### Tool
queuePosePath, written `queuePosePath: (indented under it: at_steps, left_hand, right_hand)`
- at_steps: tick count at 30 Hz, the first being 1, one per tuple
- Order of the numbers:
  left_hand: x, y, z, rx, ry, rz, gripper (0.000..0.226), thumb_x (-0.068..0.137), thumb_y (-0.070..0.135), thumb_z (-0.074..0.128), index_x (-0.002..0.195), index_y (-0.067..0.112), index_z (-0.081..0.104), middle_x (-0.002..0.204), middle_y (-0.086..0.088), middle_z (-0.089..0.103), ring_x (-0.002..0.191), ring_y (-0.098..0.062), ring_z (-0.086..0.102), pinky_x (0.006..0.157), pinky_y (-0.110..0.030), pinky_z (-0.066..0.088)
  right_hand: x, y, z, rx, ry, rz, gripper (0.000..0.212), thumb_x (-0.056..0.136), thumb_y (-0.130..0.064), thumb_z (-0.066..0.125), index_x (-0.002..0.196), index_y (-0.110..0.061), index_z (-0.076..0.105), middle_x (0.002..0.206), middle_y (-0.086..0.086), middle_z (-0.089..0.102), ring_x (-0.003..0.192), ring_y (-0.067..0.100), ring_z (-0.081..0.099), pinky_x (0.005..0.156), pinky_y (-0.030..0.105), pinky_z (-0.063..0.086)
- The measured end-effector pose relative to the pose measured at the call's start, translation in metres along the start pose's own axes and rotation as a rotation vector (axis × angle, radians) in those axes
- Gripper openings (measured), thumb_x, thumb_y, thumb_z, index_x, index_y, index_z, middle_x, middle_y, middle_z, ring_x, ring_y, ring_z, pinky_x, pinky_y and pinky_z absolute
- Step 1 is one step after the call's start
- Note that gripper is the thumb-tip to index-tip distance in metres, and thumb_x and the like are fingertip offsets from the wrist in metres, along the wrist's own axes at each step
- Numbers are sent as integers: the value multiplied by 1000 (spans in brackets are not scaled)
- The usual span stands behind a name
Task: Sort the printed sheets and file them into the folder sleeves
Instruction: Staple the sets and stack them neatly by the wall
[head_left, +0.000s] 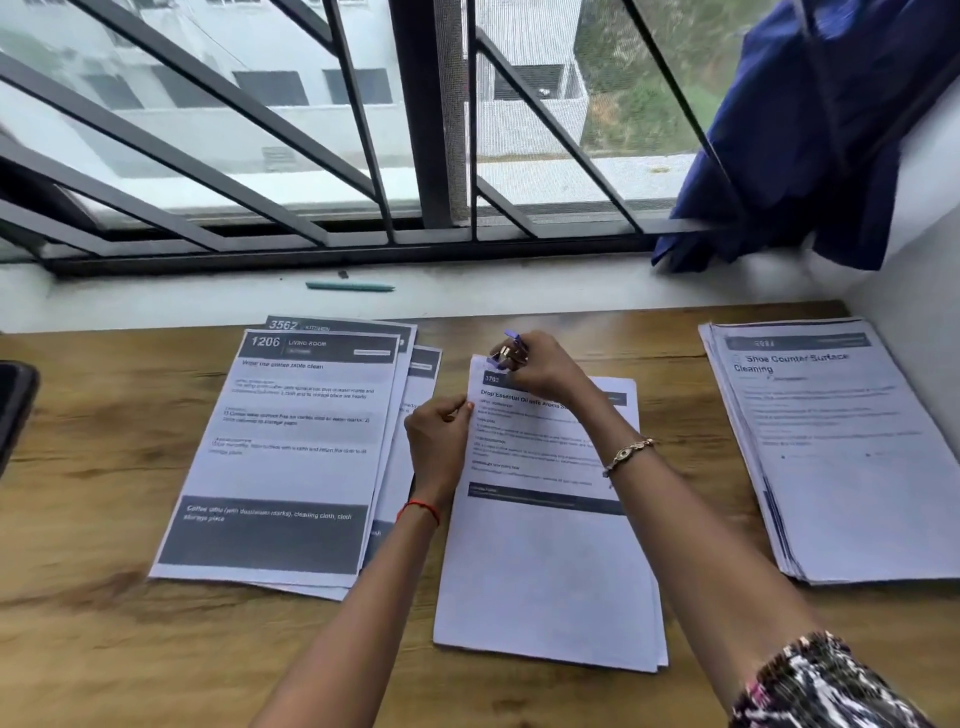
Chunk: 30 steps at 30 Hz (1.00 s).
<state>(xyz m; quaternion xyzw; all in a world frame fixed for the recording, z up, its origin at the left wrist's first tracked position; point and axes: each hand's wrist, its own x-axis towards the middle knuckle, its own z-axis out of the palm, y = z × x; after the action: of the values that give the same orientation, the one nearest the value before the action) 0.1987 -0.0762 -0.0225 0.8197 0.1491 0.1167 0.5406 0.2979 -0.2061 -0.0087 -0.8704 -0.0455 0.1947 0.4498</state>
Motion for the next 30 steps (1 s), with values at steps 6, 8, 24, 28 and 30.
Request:
queuePosePath:
  at_steps: [6, 8, 24, 28, 30]
  left_hand:
    - [4, -7, 2, -29, -8, -35, 12, 85, 4, 64, 91, 4, 75, 79, 5, 68, 66, 2, 60, 65, -22, 51]
    - [6, -8, 4, -34, -5, -57, 13, 86, 6, 64, 94, 3, 74, 80, 7, 67, 68, -3, 61, 66, -20, 52]
    - [13, -12, 12, -128, 37, -205, 17, 86, 11, 66, 99, 4, 73, 89, -5, 73, 78, -11, 66, 74, -27, 56]
    - [12, -12, 13, -144, 1, -219, 14, 87, 13, 65, 96, 8, 74, 83, 0, 72, 74, -9, 66, 70, -25, 57]
    - [13, -12, 13, -155, -1, -234, 12, 87, 11, 64, 94, 9, 74, 83, -1, 72, 74, -9, 66, 71, -26, 57]
  right_hand:
    - [1, -3, 2, -56, -60, -26, 19, 76, 8, 62, 82, 25, 56, 77, 7, 56, 48, -22, 44, 53, 1, 34]
    - [0, -5, 0, -59, -63, -25, 18, 73, 13, 56, 86, 25, 55, 79, 7, 60, 49, -22, 47, 53, 2, 36]
    - [9, -18, -14, -252, -108, -78, 33, 79, 11, 52, 92, -13, 36, 118, 15, 47, 107, 28, 57, 82, 30, 47]
    - [10, -27, -30, -361, -118, -17, 37, 69, -6, 80, 101, -1, 61, 90, 9, 57, 78, 20, 51, 56, 25, 36]
    - [8, -29, -33, -268, -88, -23, 39, 68, -12, 82, 101, 0, 68, 82, 11, 63, 61, 18, 50, 55, 24, 40]
